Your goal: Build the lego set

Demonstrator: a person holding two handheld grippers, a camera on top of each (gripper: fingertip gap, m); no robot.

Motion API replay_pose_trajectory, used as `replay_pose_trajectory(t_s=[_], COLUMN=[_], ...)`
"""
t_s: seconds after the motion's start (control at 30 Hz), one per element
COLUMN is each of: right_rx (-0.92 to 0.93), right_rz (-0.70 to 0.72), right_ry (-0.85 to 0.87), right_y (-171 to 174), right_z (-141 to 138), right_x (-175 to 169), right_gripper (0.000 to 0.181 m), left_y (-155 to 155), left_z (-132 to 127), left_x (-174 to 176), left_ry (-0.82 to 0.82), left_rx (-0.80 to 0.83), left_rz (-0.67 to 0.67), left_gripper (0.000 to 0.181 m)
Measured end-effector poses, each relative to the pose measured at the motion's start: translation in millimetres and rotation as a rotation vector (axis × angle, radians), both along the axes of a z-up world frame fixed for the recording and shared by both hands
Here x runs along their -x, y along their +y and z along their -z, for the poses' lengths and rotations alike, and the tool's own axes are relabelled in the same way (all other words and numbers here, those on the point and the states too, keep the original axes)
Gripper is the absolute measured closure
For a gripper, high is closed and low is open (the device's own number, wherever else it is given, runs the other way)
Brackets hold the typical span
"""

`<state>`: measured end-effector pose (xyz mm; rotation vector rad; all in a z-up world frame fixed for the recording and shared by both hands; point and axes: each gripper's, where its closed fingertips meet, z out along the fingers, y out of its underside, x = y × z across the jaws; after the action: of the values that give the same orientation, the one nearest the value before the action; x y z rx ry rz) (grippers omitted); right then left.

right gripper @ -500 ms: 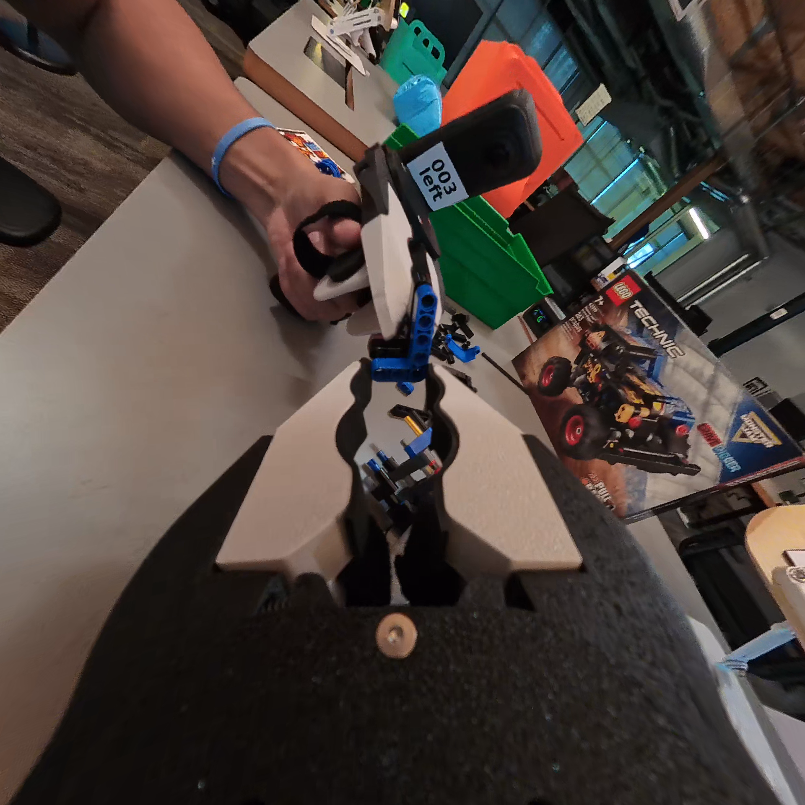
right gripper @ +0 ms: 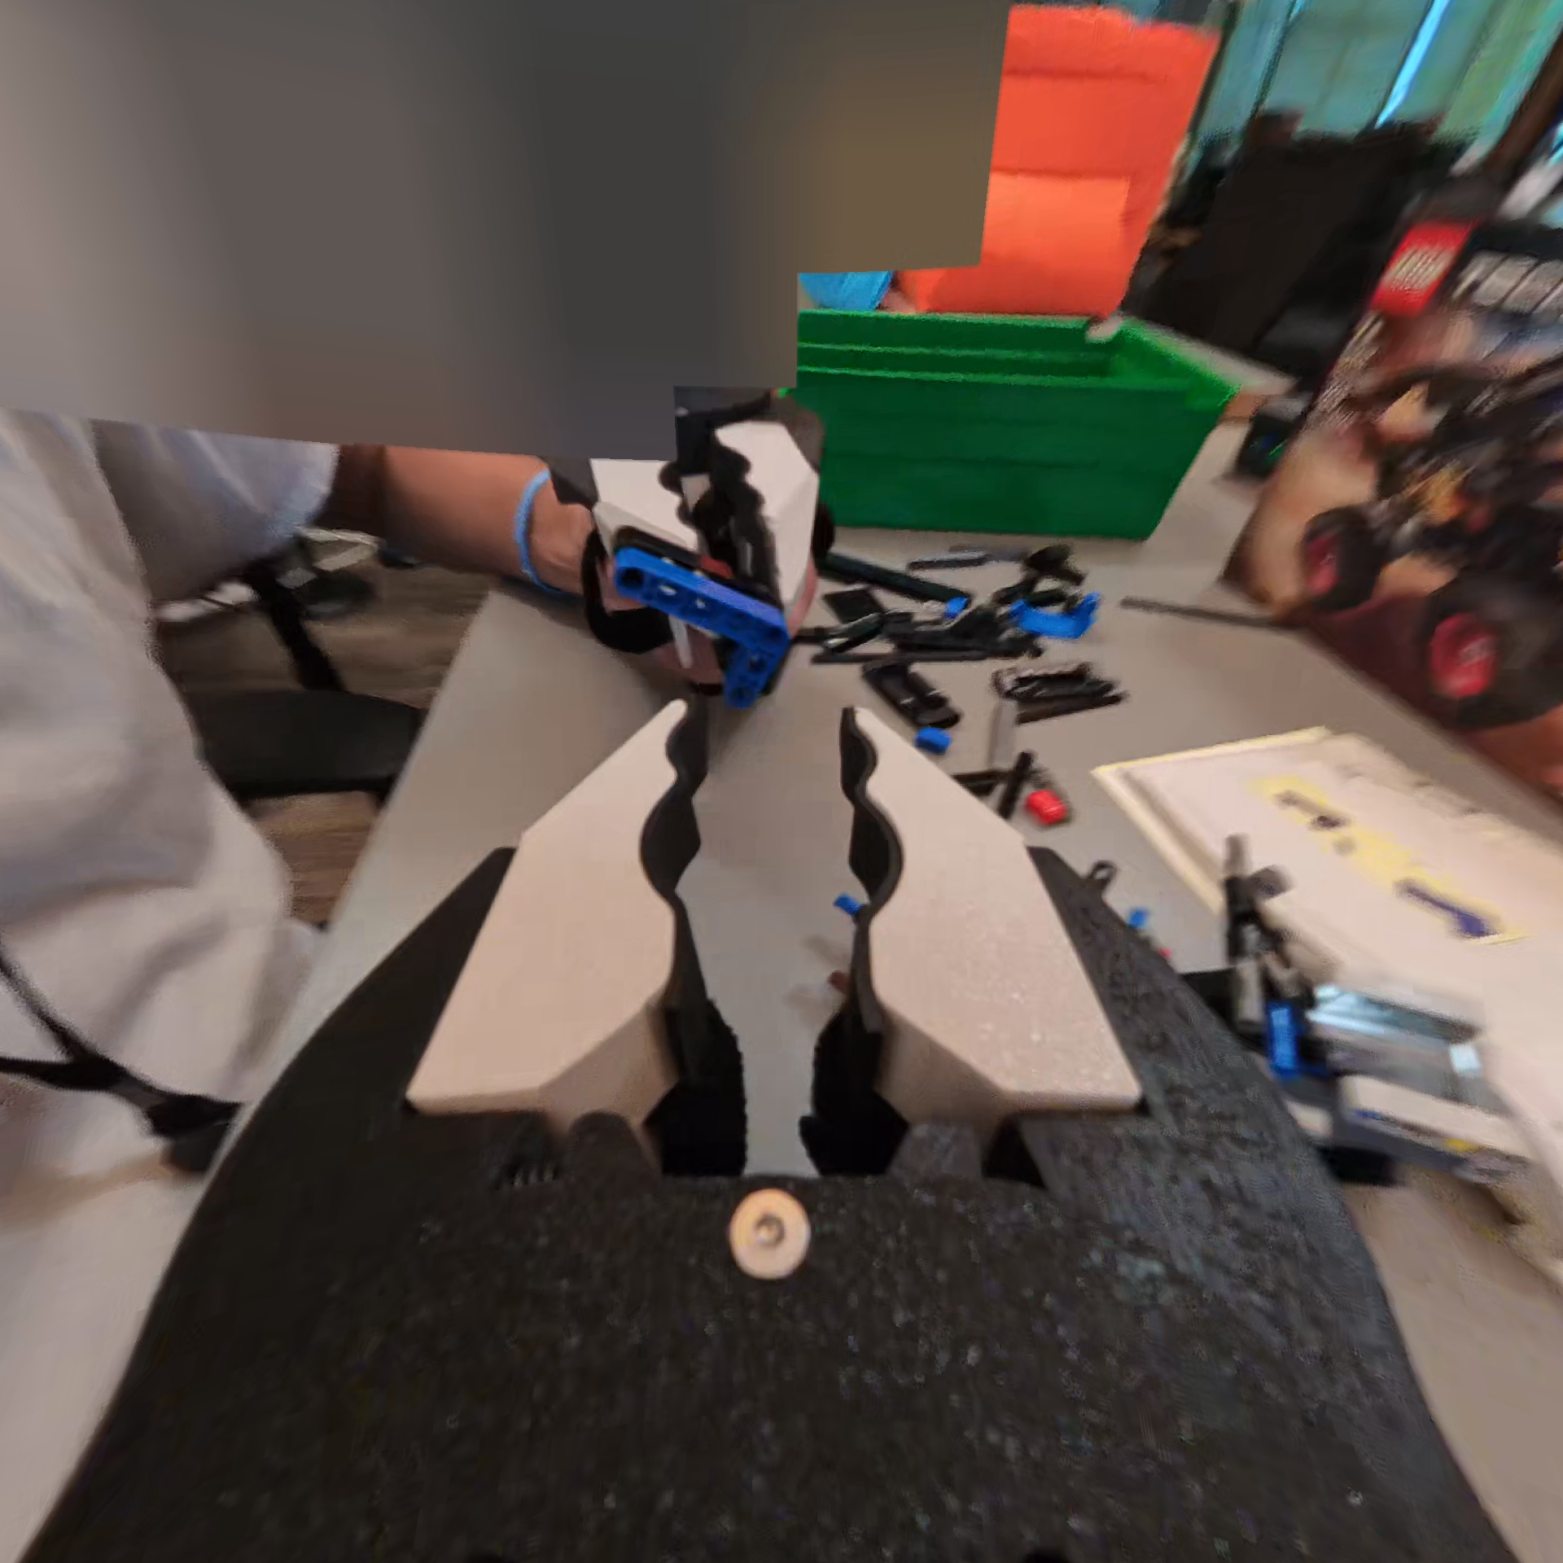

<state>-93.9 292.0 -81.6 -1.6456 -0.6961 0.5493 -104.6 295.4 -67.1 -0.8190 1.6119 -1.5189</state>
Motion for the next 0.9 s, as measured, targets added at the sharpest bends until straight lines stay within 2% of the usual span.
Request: replay_pose_trajectory(t_s=[0.13, 0.27, 0.67, 0.9], right_rx=[0.084, 0.059, 0.209, 0.213], right_rz=[-0.095, -0.108, -0.242, -0.204], right_ry=[0.173, 0.178, 0.22, 0.205], right_y=[-3.5, -6.1, -18.1, -13.2], right_z=[-5.9, -7.5, 1.6, 3.6], right_x=[7.1, 10.4, 22.1, 20.0], right_gripper=[0.16, 0.174, 0.175, 0.175], left_y=[-4.9, -8.7, -25.0, -19.4], left_z=[1.0, 3.2, 11.4, 13.8], left_x=[-0.3, 0.2, 8.2, 5.3], left_ry=[-0.015, -0.013, 0.078, 0.075], left_rx=[-0.025, -0.024, 0.022, 0.001], left_rz=[0.006, 0.026, 0.148, 0.109], left_gripper=[0.172, 0.172, 0.172, 0.172])
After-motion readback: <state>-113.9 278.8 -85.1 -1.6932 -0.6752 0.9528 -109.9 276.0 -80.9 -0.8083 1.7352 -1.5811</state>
